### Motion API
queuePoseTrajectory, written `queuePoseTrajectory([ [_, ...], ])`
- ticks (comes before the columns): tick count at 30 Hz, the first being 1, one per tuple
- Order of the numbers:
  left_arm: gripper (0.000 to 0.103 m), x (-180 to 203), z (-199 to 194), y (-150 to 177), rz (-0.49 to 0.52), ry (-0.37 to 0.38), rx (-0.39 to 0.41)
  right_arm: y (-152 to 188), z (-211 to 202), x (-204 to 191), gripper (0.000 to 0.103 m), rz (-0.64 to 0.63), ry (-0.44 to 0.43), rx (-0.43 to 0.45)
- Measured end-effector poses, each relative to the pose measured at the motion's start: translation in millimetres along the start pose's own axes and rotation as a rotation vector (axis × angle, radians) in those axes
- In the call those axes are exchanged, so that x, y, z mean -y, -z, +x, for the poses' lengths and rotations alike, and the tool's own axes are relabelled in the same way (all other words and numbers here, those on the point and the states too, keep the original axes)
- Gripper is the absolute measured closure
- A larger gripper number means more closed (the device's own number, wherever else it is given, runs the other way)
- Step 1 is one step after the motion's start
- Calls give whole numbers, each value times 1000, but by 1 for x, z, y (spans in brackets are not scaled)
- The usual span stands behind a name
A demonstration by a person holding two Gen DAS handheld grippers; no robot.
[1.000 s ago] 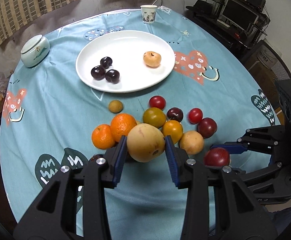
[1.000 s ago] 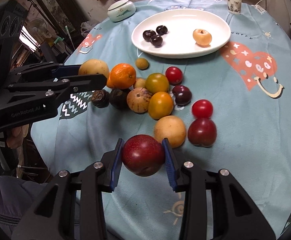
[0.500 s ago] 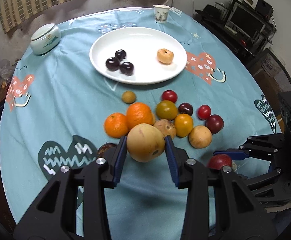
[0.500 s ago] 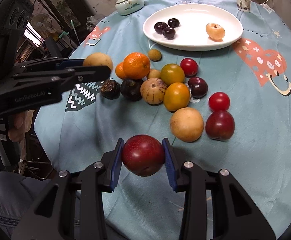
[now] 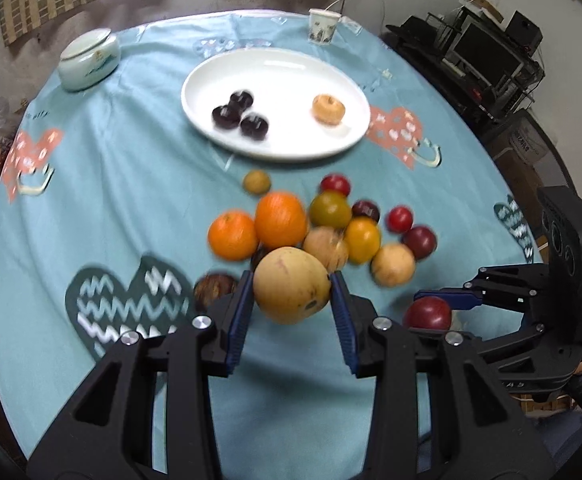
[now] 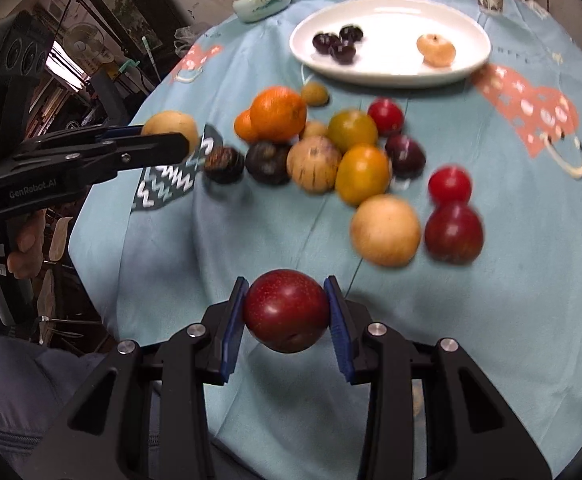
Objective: Organize fruits
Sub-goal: 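Place the yellow pear and red apple on the white plate with both grippers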
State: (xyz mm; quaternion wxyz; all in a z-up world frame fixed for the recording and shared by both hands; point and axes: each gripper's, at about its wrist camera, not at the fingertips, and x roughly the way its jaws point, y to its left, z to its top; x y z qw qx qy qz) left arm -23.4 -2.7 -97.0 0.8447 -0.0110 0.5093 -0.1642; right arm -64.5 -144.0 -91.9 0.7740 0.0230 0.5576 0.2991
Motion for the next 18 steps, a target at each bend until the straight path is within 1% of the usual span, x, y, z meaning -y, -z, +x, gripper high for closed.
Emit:
queuePoseTrajectory([
  [3, 64, 1, 6, -40, 1, 18, 32, -34, -15, 9, 64, -19, 19, 77],
  [5, 64, 2, 15, -71, 5, 8, 52, -64, -22, 19, 64, -29, 40, 137],
  [7, 64, 2, 32, -105, 1, -21, 65, -95, -21, 34, 64, -20, 78, 175],
  [9, 64, 0, 54, -131, -5, -42, 46, -121, -13, 51, 64, 0, 110, 192],
  [10, 64, -2, 66, -141, -15, -66, 34, -135, -7, 61, 64, 12, 132, 198],
  [11, 64, -3, 76, -149, -18, -86, 22, -146, -1, 70, 64, 22, 148, 199],
  [13, 64, -6, 96, -161, -28, -101, 1, -165, 11, 85, 64, 39, 169, 196],
  [18, 64, -10, 130, -171, 13, -151, -40, -204, 38, 120, 63, 94, 198, 167],
])
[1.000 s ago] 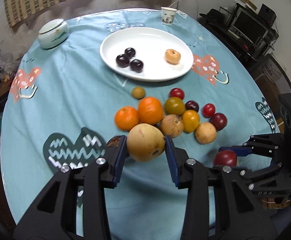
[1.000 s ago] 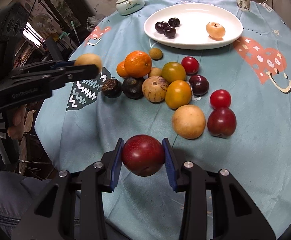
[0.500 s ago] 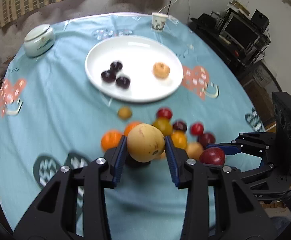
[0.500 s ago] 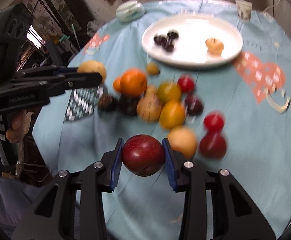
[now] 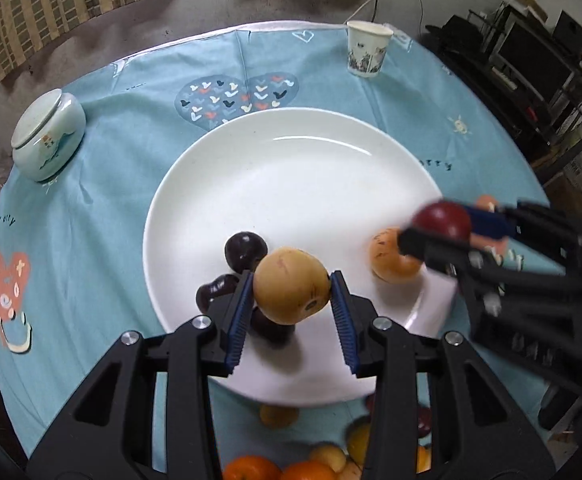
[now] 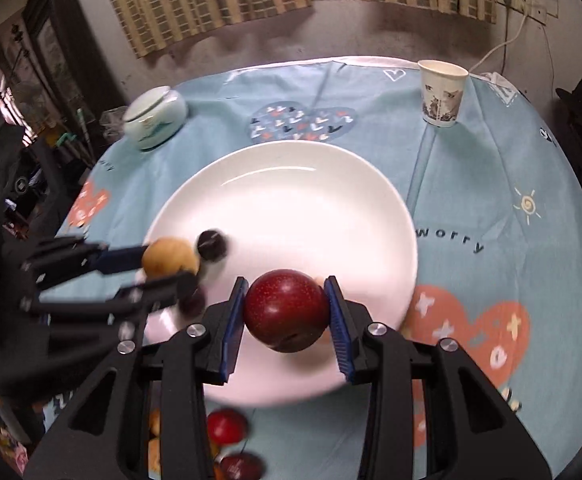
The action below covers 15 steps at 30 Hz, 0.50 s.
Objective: Organize fruits
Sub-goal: 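Place the yellow pear and red apple on the white plate with both grippers, then grasp the mangosteen with the left gripper while the right gripper grasps a red plum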
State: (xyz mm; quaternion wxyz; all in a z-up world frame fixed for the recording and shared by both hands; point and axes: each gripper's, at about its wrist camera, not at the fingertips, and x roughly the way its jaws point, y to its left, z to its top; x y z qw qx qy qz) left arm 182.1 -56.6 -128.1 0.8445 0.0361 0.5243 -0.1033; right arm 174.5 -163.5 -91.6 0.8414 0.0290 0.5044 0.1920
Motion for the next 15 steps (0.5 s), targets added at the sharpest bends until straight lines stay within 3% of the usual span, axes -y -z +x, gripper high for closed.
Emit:
queuePoseTrajectory([
  [2, 62, -1, 7, -1, -4, 11, -11, -10, 17, 7, 63, 16, 25, -28],
  [4, 49, -1, 10, -2, 0, 9, -9, -14, 28, 7, 62, 4, 38, -39],
  [7, 48, -4, 8, -2, -2, 8, 4, -18, 28, 5, 59, -13, 25, -21],
  [8, 49, -6, 6, -2, -10, 7, 4, -19, 25, 5, 40, -12, 26, -12],
  [9, 49, -9, 3, -2, -21, 1, 7, -21, 19, 5, 35, -11, 30, 8],
  [15, 49, -17, -48, 16, -5, 8, 88, -6, -44, -4, 36, -61, 16, 82],
])
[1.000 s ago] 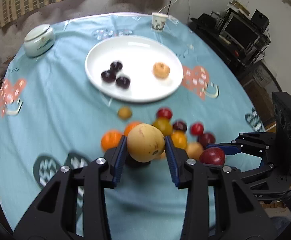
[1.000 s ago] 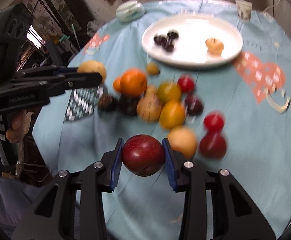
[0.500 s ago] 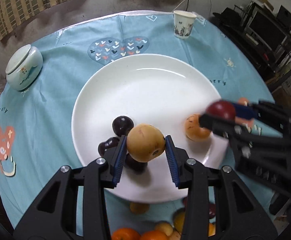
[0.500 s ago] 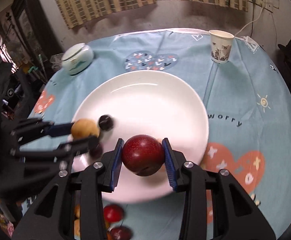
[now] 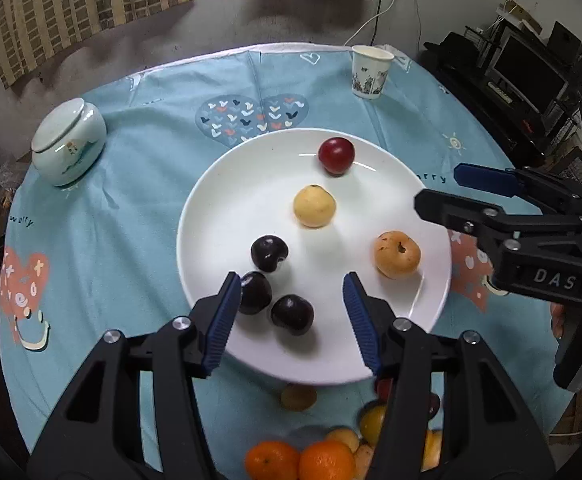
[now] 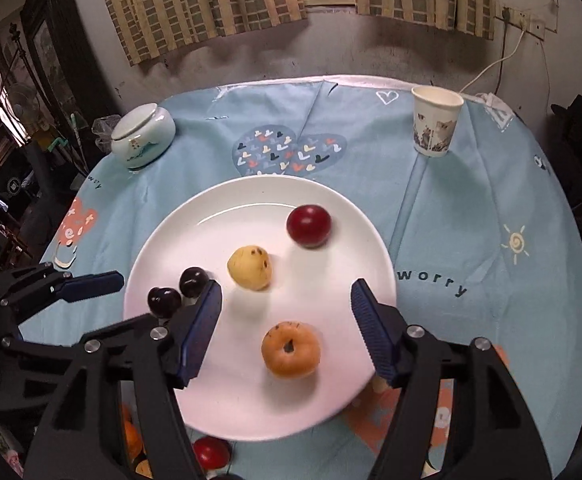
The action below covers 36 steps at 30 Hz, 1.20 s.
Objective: Organize fruits
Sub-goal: 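Grasp the mangosteen with the left gripper while the right gripper grasps a red plum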
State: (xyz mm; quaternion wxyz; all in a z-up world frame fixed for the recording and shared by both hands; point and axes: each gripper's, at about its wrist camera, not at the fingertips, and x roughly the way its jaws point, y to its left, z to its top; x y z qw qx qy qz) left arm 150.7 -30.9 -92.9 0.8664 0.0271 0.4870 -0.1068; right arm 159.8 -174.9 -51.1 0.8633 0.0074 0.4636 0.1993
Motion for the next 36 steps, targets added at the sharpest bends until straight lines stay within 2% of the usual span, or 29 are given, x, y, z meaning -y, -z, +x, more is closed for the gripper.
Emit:
queuePoseTrajectory([
  [3, 44, -6, -37, 23, 15, -1, 50, 27, -37, -8, 36, -10, -26, 28],
  [7, 41, -22, -72, 72, -9, 0, 68, 91, -75, -18, 36, -3, -60, 13],
  [11, 41, -41, -83, 138, -52, -15, -1, 159, -82, -28, 36, 11, -35, -71],
  [13, 41, -41, -81, 163, -36, -2, -35, 187, -80, -30, 36, 34, -27, -117],
  [15, 41, -33, -73, 185, 6, -22, -82, 203, -78, -30, 36, 72, -31, -143],
  [20, 41, -19, -48, 199, 34, -20, -124, 210, -81, -40, 36, 68, -33, -162],
  [29, 42, -19, -11, 186, 41, -52, -148, 213, -83, -47, 36, 54, -33, -162],
  [33, 57, -20, -6, 187, 41, -46, -163, 215, -78, -40, 36, 52, 5, -168],
  [36, 58, -20, -12, 185, 31, -42, -159, 214, -72, -29, 36, 62, 25, -174],
])
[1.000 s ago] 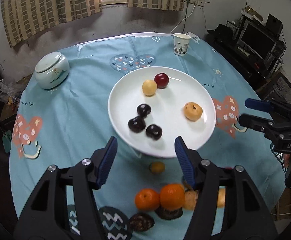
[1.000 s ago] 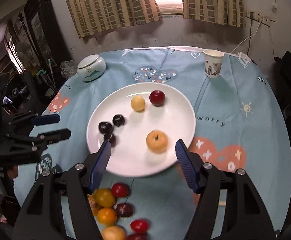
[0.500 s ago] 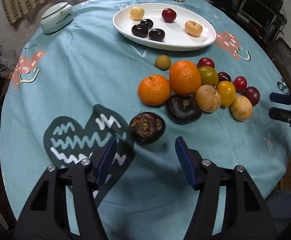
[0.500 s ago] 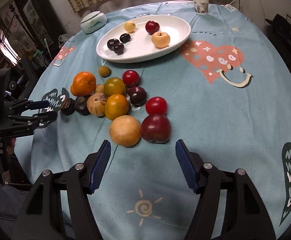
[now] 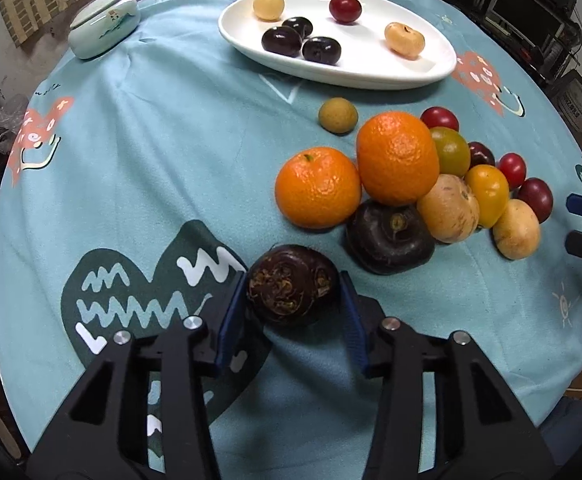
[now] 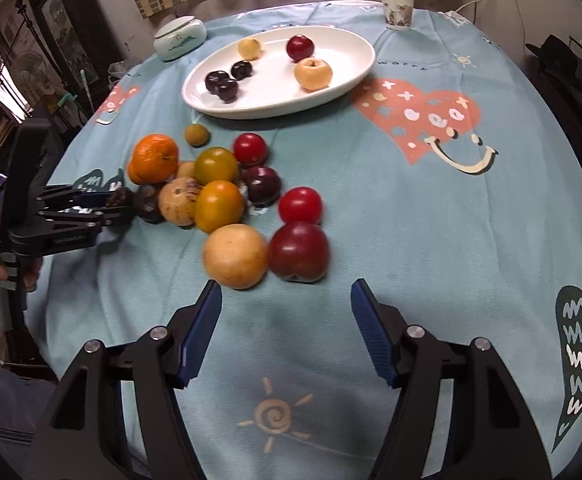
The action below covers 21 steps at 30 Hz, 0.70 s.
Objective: Organize fruits
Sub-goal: 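Grasp the mangosteen with the left gripper while the right gripper grasps a red plum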
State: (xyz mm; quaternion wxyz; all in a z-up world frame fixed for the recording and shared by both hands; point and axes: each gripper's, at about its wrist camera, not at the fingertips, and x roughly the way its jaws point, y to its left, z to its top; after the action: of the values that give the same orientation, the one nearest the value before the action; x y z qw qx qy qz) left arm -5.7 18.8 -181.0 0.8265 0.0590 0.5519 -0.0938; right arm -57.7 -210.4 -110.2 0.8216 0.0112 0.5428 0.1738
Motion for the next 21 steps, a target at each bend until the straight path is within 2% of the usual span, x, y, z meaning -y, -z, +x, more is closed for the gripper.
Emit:
queuePoseTrajectory([
  [3, 58, 0, -17, -1, -12, 32, 30, -6, 4, 9, 36, 3, 5, 2],
  [8, 58, 10, -41, -2, -20, 76, 72, -20, 16, 19, 37, 68, -68, -3],
  [9, 58, 13, -44, -2, -17, 82, 73, -22, 20, 20, 39, 72, -75, -12],
  [11, 57, 19, -48, -3, -11, 96, 77, -24, 32, 20, 53, 72, -94, -57],
  [12, 57, 22, -50, -3, -9, 101, 79, -23, 36, 21, 54, 75, -131, -64],
  [13, 57, 26, -52, -2, -7, 107, 80, -24, 36, 22, 62, 75, -155, -62],
  [18, 57, 38, -56, -4, 8, 115, 79, -24, 32, 24, 64, 67, -191, -78],
  [21, 57, 42, -63, -8, 19, 125, 97, -22, 17, 26, 64, 64, -197, -49],
])
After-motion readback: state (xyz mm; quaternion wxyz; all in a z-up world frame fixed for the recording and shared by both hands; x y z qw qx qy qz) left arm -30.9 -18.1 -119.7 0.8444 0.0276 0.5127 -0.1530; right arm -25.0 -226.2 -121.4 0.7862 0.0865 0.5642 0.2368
